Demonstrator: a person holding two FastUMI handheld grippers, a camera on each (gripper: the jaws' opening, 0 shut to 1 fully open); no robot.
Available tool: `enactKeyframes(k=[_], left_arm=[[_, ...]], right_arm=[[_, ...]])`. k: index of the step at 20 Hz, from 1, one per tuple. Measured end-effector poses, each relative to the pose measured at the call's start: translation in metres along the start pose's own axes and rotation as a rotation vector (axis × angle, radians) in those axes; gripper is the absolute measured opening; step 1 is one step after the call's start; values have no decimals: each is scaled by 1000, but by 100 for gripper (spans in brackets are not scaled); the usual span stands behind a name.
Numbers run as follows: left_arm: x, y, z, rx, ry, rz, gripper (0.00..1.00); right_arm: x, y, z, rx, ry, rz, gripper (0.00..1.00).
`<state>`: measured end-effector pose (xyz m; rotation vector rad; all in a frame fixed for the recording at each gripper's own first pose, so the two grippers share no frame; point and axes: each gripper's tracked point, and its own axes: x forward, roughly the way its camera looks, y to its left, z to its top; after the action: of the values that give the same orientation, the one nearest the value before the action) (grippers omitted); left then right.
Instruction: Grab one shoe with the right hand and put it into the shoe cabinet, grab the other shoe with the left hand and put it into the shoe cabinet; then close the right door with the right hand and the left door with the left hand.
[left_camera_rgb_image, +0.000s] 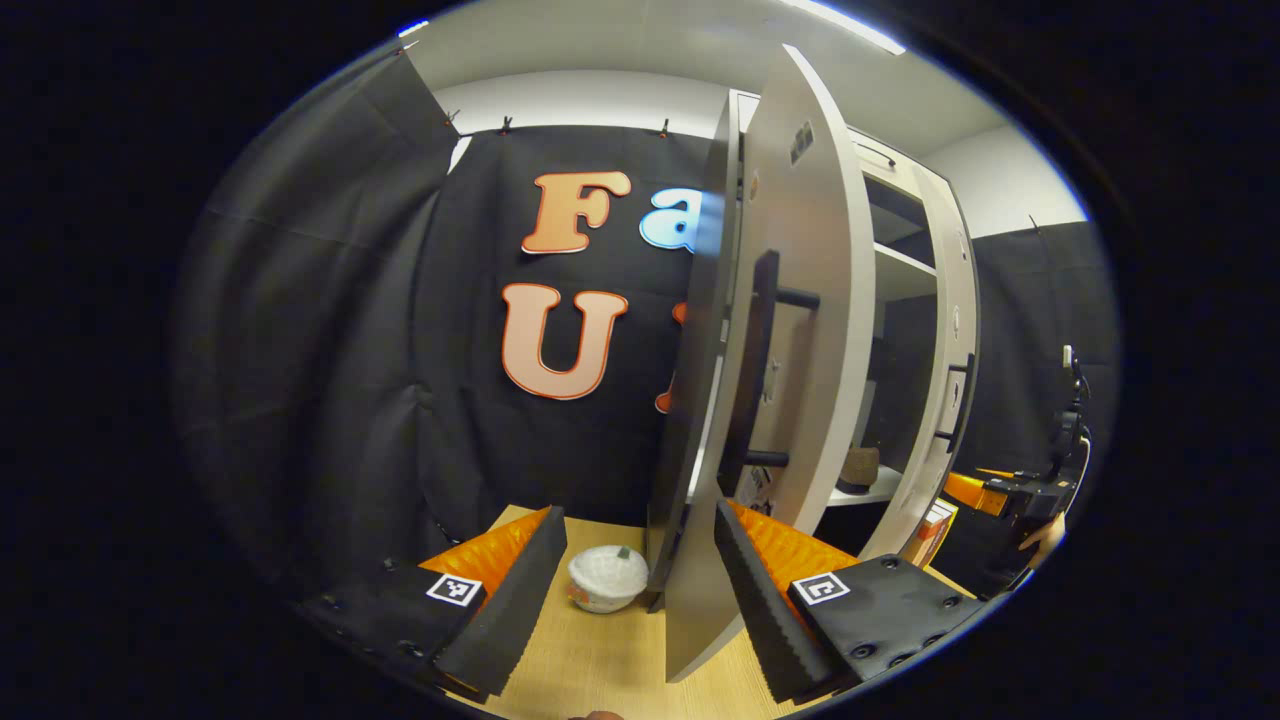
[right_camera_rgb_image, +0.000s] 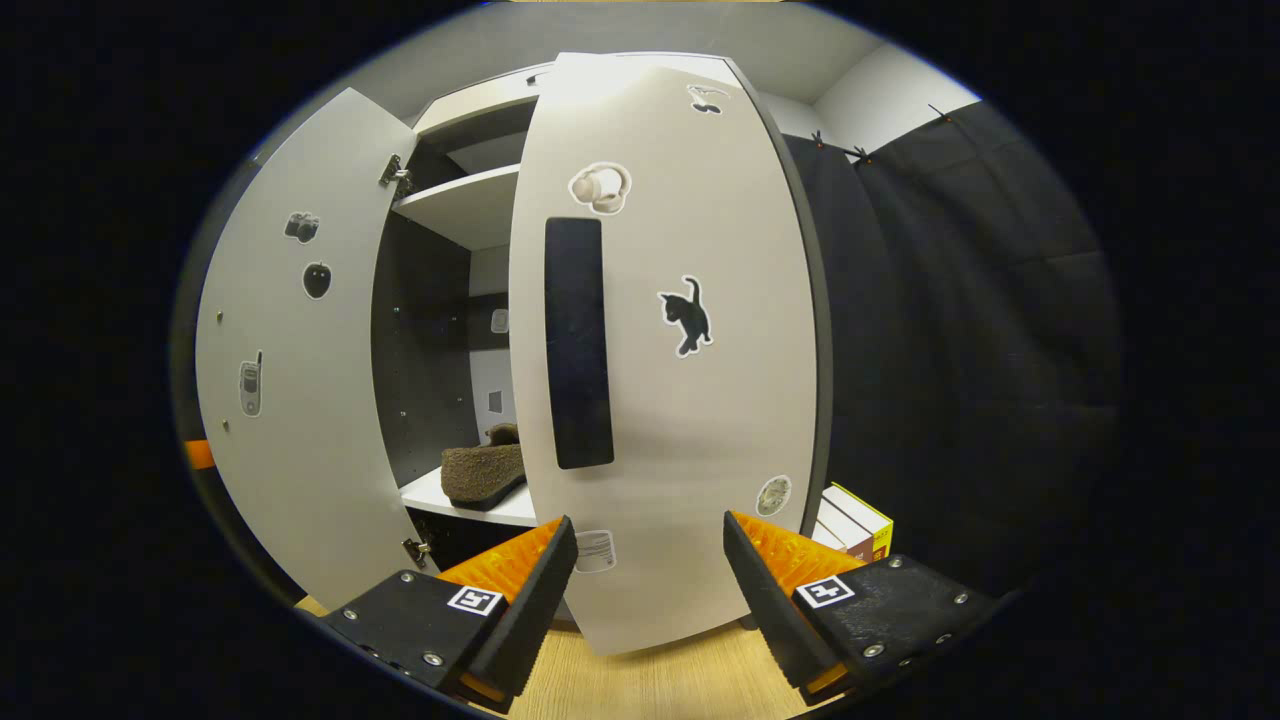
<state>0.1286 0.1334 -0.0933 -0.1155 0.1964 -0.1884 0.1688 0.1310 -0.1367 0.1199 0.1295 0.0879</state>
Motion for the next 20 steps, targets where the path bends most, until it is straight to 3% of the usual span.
enactKeyframes(k=[6,8,11,15,16,17,20], left_arm=[[10,-12,-12,2,25,-12,94],[8,-16,-12,38,17,-6,99],[8,-33,-9,98,1,5,96],[12,-63,-17,54,11,-30,94],[13,-69,-18,47,14,-37,99],[15,-75,-19,43,19,-43,94],[22,-93,-22,32,29,-66,94]], right_arm=[[-35,-15,11,-36,-36,-18,91],[-46,-22,14,-39,-39,-12,91],[-58,-40,21,-38,-59,-16,91],[-70,-63,25,-27,-75,-21,91],[-73,-68,25,-26,-77,-22,91],[-77,-74,26,-26,-80,-26,91],[-83,-90,26,-23,-85,-32,91]])
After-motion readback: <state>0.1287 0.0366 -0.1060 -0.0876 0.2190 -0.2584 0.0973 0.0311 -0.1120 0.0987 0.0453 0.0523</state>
